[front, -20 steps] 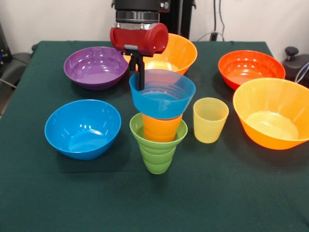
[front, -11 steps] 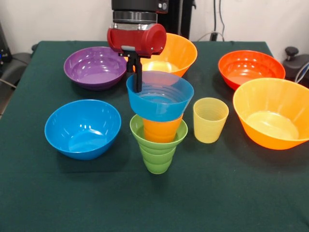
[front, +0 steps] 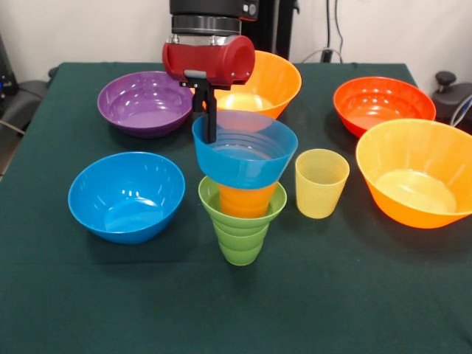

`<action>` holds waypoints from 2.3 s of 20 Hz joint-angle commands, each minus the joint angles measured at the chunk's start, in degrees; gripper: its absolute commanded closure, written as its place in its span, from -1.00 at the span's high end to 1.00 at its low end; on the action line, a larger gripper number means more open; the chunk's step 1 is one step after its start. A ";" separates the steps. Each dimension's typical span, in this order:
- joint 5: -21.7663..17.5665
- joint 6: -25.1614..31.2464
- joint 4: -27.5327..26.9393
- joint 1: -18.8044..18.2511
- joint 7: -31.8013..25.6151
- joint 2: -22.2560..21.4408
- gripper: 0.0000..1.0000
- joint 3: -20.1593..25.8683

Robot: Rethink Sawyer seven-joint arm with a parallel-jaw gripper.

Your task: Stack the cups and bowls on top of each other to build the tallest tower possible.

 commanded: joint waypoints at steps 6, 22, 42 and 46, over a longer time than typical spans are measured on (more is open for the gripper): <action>2.00 4.92 -1.45 3.17 7.52 4.24 -1.00 0.33; -0.70 4.57 1.63 0.50 5.79 4.05 -1.00 2.31; -0.17 4.29 0.18 2.06 5.92 4.78 -1.00 0.66; -0.58 4.03 0.43 1.72 5.69 4.80 -1.00 1.03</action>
